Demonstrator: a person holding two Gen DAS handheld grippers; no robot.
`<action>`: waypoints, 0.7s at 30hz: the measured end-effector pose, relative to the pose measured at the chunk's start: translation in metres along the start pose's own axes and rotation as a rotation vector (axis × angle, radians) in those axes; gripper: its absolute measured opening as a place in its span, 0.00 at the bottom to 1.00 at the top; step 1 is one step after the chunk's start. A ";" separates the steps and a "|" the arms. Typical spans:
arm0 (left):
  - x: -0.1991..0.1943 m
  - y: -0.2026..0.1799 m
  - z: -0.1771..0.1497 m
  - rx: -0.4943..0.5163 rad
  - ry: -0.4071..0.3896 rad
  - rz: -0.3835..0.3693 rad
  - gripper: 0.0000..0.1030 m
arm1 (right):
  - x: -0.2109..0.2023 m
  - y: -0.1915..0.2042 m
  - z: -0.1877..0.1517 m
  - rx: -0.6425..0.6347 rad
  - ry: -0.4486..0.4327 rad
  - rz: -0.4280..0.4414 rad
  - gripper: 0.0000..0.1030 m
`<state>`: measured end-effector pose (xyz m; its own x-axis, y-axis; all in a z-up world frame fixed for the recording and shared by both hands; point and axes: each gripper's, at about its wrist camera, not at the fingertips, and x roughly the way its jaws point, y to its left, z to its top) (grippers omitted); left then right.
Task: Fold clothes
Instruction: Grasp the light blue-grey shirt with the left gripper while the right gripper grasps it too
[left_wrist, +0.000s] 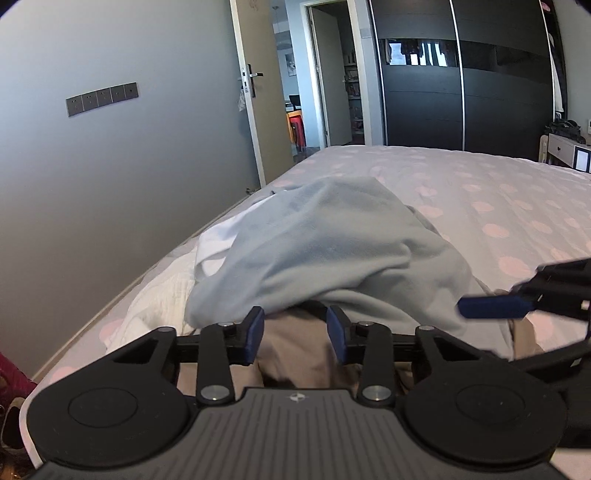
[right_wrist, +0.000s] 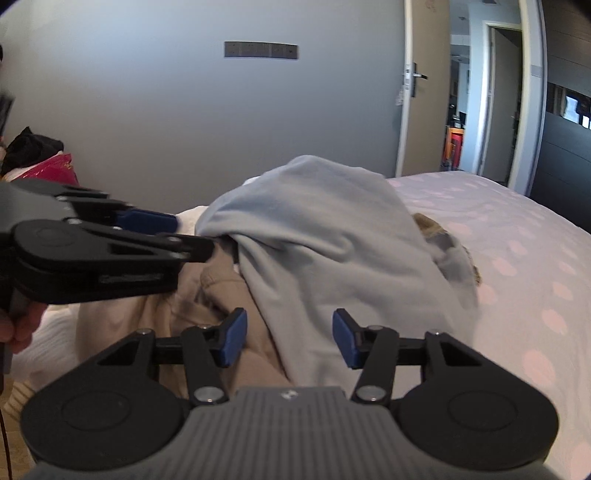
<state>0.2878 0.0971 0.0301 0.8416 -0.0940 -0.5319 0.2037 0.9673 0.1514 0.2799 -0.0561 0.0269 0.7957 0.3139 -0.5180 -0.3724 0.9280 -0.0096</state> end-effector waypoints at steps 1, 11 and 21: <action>0.002 0.001 0.000 -0.004 0.000 -0.003 0.34 | 0.007 0.002 0.001 -0.003 0.003 0.003 0.40; -0.013 -0.007 -0.001 0.055 -0.031 -0.050 0.47 | 0.006 -0.003 0.011 0.025 0.029 -0.028 0.05; -0.076 -0.055 -0.003 0.124 -0.084 -0.115 0.54 | -0.138 -0.013 0.031 0.011 -0.119 -0.183 0.04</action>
<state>0.2112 0.0518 0.0592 0.8473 -0.2263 -0.4805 0.3562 0.9132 0.1980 0.1901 -0.1056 0.1246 0.9005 0.1605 -0.4041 -0.2114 0.9738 -0.0844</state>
